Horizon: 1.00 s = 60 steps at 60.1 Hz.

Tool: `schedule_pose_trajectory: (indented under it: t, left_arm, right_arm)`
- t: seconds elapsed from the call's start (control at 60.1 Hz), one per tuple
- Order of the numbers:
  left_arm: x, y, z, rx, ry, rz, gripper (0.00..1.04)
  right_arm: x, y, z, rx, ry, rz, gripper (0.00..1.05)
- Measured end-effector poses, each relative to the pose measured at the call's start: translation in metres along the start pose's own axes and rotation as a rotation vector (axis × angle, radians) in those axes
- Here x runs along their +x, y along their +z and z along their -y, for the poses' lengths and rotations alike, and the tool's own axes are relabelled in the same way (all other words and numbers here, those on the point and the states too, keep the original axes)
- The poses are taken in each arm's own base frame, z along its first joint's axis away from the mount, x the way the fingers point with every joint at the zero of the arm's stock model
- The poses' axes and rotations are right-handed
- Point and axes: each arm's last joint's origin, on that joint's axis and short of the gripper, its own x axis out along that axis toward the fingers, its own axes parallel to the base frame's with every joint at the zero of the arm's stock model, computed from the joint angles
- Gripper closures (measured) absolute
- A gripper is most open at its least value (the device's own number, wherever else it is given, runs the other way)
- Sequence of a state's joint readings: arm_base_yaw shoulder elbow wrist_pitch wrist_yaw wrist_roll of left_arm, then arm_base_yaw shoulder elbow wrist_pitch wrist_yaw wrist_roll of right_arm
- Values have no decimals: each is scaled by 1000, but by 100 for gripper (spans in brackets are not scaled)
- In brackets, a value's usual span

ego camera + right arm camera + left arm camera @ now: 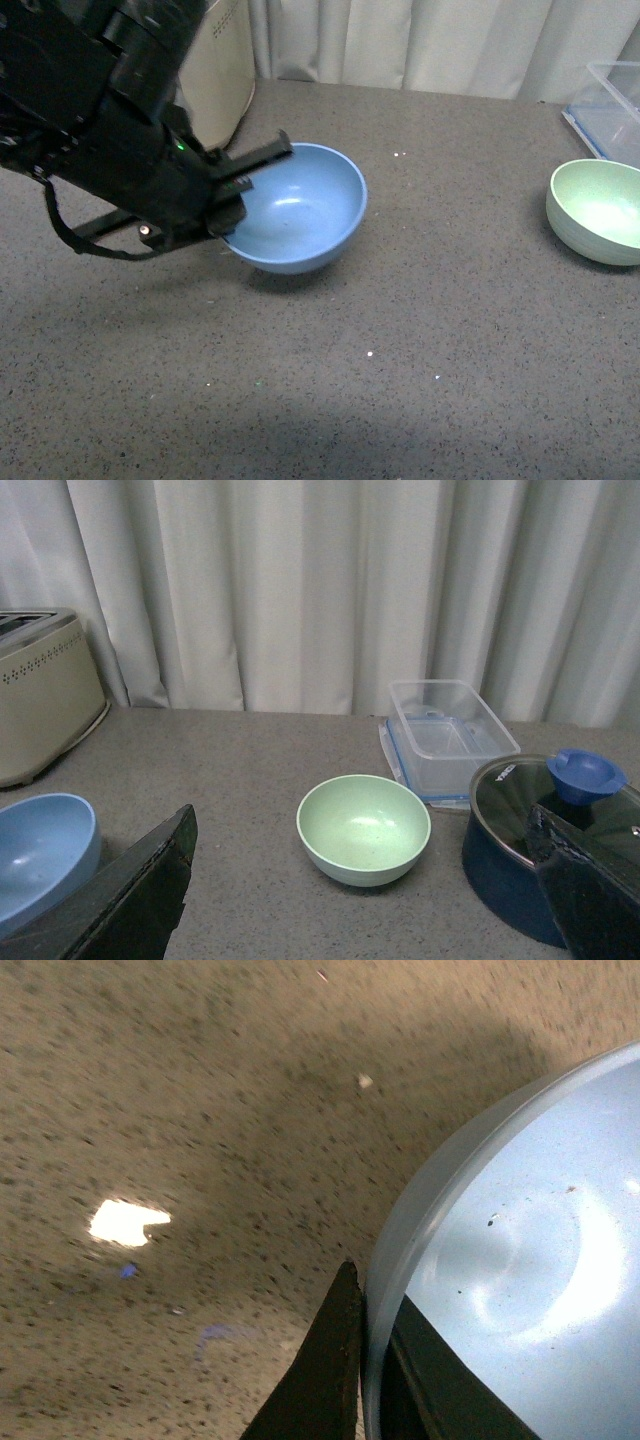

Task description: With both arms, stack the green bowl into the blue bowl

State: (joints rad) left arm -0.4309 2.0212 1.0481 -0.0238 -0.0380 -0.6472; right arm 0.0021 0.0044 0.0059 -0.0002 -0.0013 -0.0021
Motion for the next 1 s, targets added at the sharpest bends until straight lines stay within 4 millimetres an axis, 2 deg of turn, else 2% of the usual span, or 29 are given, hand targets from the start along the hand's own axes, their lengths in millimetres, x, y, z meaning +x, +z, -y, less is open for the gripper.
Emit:
schedule_pose_trajectory:
  t: [0.116,0.299,0.749,0.832,0.948,0.998]
  left_arm:
    - [2,-12,11,41,-4,-27,101]
    - [6,-21,16,68,8,-65,101]
    - [9,-22,25,88,-26,-98,101]
    - [9,-22,25,83,-29,-99,85]
    - [9,-21,24,76,-32,-97,69]
    - [9,-20,23,71,-31,-96,59]
  right_arm:
    - [0,0,0,0,0,0,9]
    - [0,0,0,0,0,0,9]
    - [0,0,0,0,0,0,9]
    - [0,0,0,0,0,0,9]
    - [0,0,0,0,0,0,9]
    - [0,0,0,0,0,0,9]
